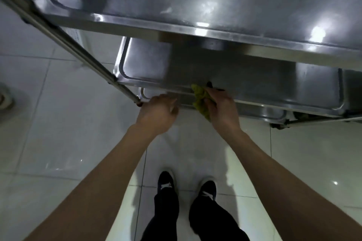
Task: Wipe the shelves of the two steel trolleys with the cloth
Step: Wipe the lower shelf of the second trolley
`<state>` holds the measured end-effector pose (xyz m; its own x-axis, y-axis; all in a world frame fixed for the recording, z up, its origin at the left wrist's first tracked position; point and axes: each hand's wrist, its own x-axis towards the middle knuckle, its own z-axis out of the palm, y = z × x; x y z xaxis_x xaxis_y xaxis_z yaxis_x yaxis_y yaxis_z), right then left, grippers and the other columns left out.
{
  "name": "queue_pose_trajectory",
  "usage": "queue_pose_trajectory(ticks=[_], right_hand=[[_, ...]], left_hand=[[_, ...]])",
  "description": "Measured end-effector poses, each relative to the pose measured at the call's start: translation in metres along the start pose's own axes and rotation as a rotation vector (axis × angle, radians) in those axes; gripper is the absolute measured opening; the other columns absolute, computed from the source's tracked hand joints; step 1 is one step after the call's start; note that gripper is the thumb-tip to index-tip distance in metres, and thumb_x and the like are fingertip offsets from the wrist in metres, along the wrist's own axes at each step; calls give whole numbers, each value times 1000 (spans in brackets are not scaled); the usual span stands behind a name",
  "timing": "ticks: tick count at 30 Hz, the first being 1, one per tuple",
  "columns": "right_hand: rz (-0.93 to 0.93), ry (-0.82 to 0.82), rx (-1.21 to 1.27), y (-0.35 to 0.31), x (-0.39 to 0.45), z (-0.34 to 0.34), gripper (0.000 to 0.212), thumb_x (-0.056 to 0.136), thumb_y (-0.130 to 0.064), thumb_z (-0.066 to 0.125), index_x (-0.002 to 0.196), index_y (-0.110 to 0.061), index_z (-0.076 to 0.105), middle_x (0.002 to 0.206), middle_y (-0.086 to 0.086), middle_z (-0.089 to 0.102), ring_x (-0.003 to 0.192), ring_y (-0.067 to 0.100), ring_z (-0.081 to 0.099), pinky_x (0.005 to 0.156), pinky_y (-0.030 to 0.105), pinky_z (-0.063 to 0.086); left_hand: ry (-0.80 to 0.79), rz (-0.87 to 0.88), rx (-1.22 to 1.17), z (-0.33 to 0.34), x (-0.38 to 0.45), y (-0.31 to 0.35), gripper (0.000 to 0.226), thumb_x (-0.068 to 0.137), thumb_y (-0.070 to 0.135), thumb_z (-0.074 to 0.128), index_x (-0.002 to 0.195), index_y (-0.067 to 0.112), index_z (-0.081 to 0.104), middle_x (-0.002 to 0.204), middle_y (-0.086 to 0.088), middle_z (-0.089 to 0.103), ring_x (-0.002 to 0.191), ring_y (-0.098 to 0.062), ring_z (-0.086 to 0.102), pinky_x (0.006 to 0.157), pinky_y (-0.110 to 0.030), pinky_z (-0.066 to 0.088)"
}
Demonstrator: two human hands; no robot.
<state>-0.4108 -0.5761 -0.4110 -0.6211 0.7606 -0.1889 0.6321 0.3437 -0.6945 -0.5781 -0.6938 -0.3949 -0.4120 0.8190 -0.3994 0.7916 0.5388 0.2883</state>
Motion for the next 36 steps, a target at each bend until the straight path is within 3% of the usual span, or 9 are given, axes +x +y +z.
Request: queue_pose_trajectory(ticks=[3,6,10,13,17,20,26,30,36], right_hand=[[-73,-22,3,-32,-37,-8,35,97,-5,56,130,-11,65,127,10,67,115,32,60,100,41,48],[-177,46,-36,-76,-71,-16,36,89,7,62,121,-7,71,112,9,73,94,27,58,84,23,38],[-214,-106,20,-151,-105,-27,34,94,3,59,121,-13,71,108,3,72,91,16,52,82,18,35],[-331,-154,74,-212,-120,-31,29,92,-1,58,112,-13,74,94,2,72,83,1,52,79,4,33],[-372,-298,97,-293,-132,-20,32,95,-3,59,120,-18,73,99,-2,71,89,-1,59,80,2,38],[-415,-347,33,-357,-136,-7,31,97,-9,58,122,-23,71,106,-6,69,97,4,57,88,17,46],[-645,-375,-42,-475,-136,27,22,96,-4,55,108,-12,71,91,-12,62,90,26,63,86,44,52],[-669,-389,-77,-518,-127,50,27,98,-6,52,118,-14,69,106,1,71,100,27,62,87,42,52],[-686,-335,-55,-548,-82,68,31,97,-5,52,119,-18,70,104,-5,72,96,20,61,87,38,50]], left_hand=[[-31,-42,-48,-25,-41,-5,40,97,38,49,136,28,55,132,-4,61,116,-31,59,91,-43,51],[-30,-103,-132,-52,-89,-14,42,99,37,48,140,26,54,137,-2,57,121,-28,56,96,-46,49],[-26,-216,-200,-90,-158,-38,44,102,40,45,141,21,55,141,-4,55,126,-26,53,103,-44,45],[20,-288,-246,-127,-208,-64,48,103,43,44,147,26,48,147,-1,51,131,-24,50,108,-44,42],[100,-388,-252,-175,-269,-111,50,102,44,44,150,28,45,139,-2,57,125,-23,54,103,-39,45],[151,-425,-226,-206,-307,-150,50,103,43,42,151,27,42,144,-3,53,129,-24,51,104,-39,42],[256,-476,-202,-257,-363,-223,50,103,45,40,150,28,42,149,1,50,132,-24,49,105,-42,40],[289,-498,-195,-281,-376,-256,51,103,47,40,150,29,42,150,2,49,133,-22,47,106,-41,40],[284,-453,-186,-321,-336,-295,51,103,46,40,151,27,42,150,1,49,133,-22,48,106,-42,40]])
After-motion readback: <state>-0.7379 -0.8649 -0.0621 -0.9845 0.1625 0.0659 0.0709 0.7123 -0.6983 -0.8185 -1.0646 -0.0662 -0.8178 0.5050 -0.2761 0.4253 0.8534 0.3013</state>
